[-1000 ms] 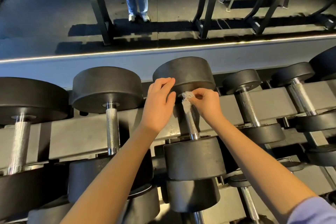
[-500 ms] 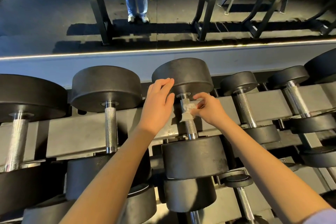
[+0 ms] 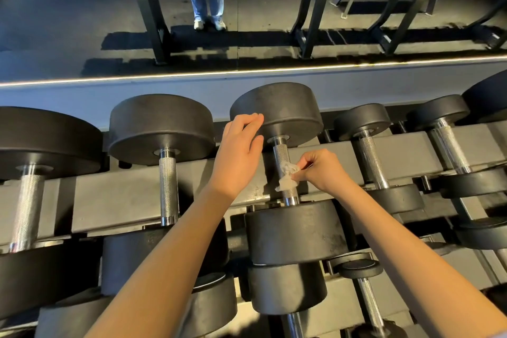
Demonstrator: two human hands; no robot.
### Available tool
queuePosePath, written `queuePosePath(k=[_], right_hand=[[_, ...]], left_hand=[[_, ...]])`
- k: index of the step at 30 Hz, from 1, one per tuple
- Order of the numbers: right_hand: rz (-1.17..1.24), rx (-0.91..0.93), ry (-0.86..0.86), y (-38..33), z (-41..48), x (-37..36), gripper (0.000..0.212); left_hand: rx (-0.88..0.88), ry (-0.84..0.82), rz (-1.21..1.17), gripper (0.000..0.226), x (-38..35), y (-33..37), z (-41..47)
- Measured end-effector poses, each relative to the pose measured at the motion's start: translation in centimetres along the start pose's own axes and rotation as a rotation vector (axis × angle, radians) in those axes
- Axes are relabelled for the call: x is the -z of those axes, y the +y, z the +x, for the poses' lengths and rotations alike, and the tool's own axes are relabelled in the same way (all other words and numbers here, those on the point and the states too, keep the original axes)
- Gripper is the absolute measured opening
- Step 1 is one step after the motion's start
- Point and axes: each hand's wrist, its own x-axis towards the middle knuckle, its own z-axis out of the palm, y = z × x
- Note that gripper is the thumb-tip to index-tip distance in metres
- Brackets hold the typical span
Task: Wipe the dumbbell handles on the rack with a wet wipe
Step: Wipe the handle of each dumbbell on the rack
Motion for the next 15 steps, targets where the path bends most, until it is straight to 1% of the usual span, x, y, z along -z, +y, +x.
queuePosePath(k=[3, 4, 5, 7, 10, 12, 15], right_hand=[[-0.193, -0.035, -0.250, 0.3, -0.6, 0.4, 0.024], [-0.249, -0.047, -0.305, 0.4, -0.6, 0.5, 0.023], [-0.274, -0.053, -0.316, 0.4, -0.6, 0.4, 0.022], [-0.240, -0.049, -0.231, 0.1, -0.5, 0.2, 0.018], [-0.120, -0.028, -0.002, -0.3, -0.2, -0.4, 0.015], [-0.073, 0.001, 0.118, -0.6, 0.7, -0.6, 0.013], [-0.018, 0.072, 0.262, -1.5, 2.3, -1.2, 0.016]], left_hand=[[0.003, 0.003, -0.016, 0.043, 0.0, 0.0, -0.1], [0.005, 0.003, -0.015, 0.043, -0.1, 0.0, -0.1], [0.006, 0.005, -0.013, 0.043, -0.1, -0.1, 0.0], [0.002, 0.005, -0.010, 0.043, -0.2, -0.2, 0.0], [-0.006, 0.007, -0.003, 0.042, -0.2, -0.3, 0.1], [-0.005, 0.008, -0.001, 0.042, -0.2, -0.5, 0.2], [0.001, 0.005, -0.004, 0.043, -0.3, -0.6, 0.2]])
